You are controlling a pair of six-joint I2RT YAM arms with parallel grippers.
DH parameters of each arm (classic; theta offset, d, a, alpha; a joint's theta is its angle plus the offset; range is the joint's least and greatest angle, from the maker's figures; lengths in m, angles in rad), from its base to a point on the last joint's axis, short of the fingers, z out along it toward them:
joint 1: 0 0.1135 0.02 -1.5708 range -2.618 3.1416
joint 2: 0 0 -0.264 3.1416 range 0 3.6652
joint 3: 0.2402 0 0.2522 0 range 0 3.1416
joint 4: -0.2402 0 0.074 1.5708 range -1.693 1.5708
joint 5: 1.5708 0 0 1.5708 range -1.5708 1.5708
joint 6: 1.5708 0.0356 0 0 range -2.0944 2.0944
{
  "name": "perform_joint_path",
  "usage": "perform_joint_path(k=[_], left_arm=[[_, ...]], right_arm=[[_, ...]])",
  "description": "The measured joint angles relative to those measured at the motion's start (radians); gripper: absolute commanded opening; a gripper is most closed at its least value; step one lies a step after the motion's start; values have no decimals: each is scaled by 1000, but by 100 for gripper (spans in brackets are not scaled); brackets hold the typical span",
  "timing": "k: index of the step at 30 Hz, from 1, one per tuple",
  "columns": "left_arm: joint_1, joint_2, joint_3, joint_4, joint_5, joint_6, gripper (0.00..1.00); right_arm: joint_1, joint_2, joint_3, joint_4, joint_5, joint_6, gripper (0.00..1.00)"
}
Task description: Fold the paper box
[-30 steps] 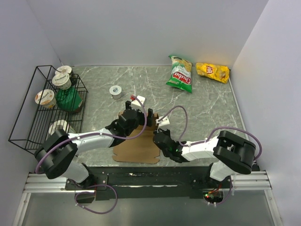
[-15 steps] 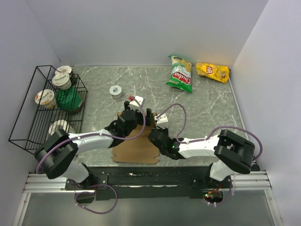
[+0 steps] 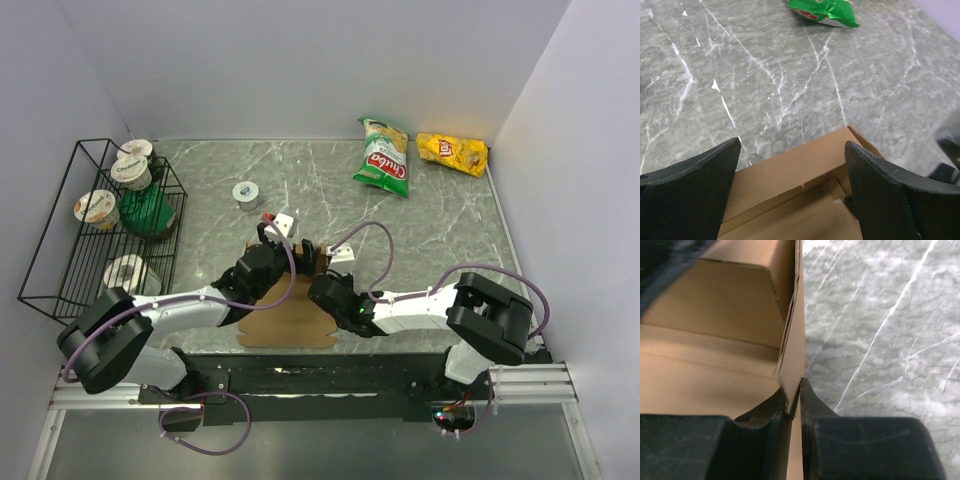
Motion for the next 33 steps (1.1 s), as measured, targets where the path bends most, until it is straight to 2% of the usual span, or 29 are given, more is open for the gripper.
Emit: perform_joint_path(k=[6, 15, 16, 19, 22, 25, 29, 31, 33], left_arm=[[-6, -76, -85, 52, 43, 0, 89], [-24, -94, -122, 93, 41, 8, 89], [-26, -94, -123, 94, 37, 8, 89], [-29, -95, -127, 100, 30, 8, 89], [-32, -98, -134, 109, 28, 9, 89], [-33, -99, -139, 116, 28, 9, 89], [-35, -102, -143, 119, 28, 9, 89], [-35, -102, -145, 123, 27, 10, 89], [-35, -102, -145, 124, 27, 10, 89]], right_arm=[[27, 0, 0, -57, -25, 41, 20], [41, -3, -5, -113, -45, 80, 57], [43, -10, -10, -113, -45, 79, 68], [49, -60, -41, -122, -45, 74, 82], [56, -164, -87, -133, -45, 62, 85], [60, -346, -172, -123, -57, 12, 87], [46, -583, -252, -120, -72, -56, 84], [-19, -682, -267, -122, -132, -79, 82], [-150, -737, -267, -119, -198, -85, 80]])
